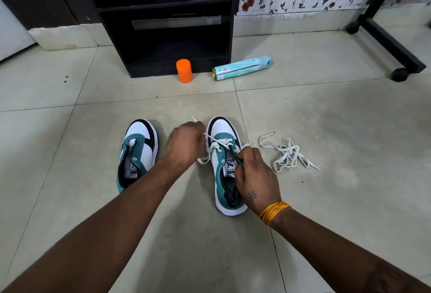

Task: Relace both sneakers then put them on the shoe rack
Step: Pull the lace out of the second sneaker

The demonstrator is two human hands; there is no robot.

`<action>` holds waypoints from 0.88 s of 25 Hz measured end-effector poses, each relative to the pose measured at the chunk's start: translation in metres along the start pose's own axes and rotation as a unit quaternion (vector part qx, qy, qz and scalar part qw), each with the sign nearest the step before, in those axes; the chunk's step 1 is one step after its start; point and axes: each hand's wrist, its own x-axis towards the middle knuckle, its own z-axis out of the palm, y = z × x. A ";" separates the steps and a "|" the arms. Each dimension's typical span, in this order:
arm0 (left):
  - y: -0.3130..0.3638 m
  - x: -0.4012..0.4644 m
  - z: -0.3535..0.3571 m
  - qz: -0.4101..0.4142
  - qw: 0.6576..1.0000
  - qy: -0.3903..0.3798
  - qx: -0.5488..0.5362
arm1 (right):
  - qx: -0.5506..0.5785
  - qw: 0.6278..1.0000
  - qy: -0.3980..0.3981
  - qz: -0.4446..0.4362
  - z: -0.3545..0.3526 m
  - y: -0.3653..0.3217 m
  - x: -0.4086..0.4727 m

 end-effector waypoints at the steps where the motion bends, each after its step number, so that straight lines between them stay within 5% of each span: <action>1: -0.008 0.003 -0.001 -0.061 0.998 -0.006 0.007 | 0.003 1.000 0.001 0.000 0.000 0.000 0.000; 3: -0.008 0.002 -0.006 -0.070 0.996 -0.037 0.042 | 0.005 1.000 0.006 0.000 0.000 0.000 0.000; 7: 0.018 -0.008 -0.009 0.112 0.990 -0.079 0.023 | 0.016 1.000 0.003 0.007 0.002 -0.001 0.000; 10: 0.024 -0.007 -0.002 0.156 0.987 -0.047 0.009 | 0.017 1.000 0.005 0.010 0.002 0.001 0.001; 13: -0.001 0.003 -0.002 -0.009 1.000 -0.007 0.013 | 0.019 1.000 0.003 0.003 0.001 0.001 -0.001; 16: -0.042 0.006 -0.002 -0.185 0.977 -0.081 0.075 | 0.012 1.000 0.004 0.005 0.001 0.001 0.000; 19: -0.055 -0.005 0.001 -0.204 0.968 -0.117 0.084 | 0.017 1.000 0.003 0.006 0.001 0.002 0.000; 22: -0.034 -0.021 0.003 -0.181 0.983 -0.022 0.020 | 0.031 1.000 0.002 -0.001 0.001 0.002 0.000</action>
